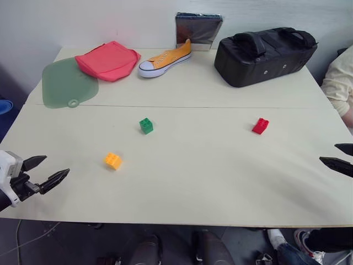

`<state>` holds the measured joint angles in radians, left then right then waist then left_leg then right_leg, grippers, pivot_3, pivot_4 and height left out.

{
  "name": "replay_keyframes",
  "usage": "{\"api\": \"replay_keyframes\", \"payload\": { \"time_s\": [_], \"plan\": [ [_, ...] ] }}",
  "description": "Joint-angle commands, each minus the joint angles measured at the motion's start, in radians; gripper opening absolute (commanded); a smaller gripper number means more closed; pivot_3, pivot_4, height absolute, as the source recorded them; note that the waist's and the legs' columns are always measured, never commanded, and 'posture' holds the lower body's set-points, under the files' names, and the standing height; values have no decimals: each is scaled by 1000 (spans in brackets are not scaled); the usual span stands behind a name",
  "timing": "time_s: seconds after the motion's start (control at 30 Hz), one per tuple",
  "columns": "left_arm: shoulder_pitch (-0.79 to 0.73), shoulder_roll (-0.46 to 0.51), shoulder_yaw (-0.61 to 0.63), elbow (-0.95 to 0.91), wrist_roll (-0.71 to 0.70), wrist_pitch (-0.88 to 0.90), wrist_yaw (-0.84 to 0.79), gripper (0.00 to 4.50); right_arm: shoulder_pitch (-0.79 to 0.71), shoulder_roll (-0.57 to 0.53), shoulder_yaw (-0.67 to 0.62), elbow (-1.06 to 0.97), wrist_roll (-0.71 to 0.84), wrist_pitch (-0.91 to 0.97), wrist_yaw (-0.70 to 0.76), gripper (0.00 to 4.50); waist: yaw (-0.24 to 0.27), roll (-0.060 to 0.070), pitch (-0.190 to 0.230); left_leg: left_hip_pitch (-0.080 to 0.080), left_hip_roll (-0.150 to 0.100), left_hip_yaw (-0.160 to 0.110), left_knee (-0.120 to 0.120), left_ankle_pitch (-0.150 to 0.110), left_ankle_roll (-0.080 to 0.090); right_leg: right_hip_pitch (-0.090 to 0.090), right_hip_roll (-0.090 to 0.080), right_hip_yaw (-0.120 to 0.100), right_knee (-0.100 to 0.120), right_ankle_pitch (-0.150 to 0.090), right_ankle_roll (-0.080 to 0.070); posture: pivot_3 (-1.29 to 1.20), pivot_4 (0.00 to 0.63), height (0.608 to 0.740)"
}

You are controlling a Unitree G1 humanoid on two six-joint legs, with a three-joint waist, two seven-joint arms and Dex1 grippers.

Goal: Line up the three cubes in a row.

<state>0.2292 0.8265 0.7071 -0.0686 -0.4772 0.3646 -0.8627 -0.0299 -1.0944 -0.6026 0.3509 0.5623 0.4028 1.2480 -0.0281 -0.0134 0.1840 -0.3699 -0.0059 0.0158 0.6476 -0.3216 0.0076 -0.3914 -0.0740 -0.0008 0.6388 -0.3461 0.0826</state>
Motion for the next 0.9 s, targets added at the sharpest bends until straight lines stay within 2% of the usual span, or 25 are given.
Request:
{"api": "replay_keyframes", "payload": {
  "time_s": [0.03,0.57,0.73,0.9],
  "plan": [
    [4,9,37,-15,-8,-9,2,4478,5,11,-50,-26,16,-6,-8,4500,0,0,0,0,0,0,0,0,0,0,0,0,0,0,0,0,150,740],
    [-20,4,9,1,11,0,34,4478,-13,33,2,-26,-53,-78,-74,4500,0,0,0,0,0,0,0,0,0,0,0,0,1,0,0,0,150,740],
    [-105,36,-48,-93,-69,96,21,4478,-81,89,22,-135,-39,5,-218,4500,0,0,0,0,0,0,2,1,-1,0,0,0,4,0,0,0,150,740],
    [-268,94,-175,-263,-235,259,-39,4478,-153,222,108,-392,-12,179,-448,4500,1,0,0,0,0,-2,4,2,-3,0,0,-1,7,0,0,0,150,740]
  ]
}}
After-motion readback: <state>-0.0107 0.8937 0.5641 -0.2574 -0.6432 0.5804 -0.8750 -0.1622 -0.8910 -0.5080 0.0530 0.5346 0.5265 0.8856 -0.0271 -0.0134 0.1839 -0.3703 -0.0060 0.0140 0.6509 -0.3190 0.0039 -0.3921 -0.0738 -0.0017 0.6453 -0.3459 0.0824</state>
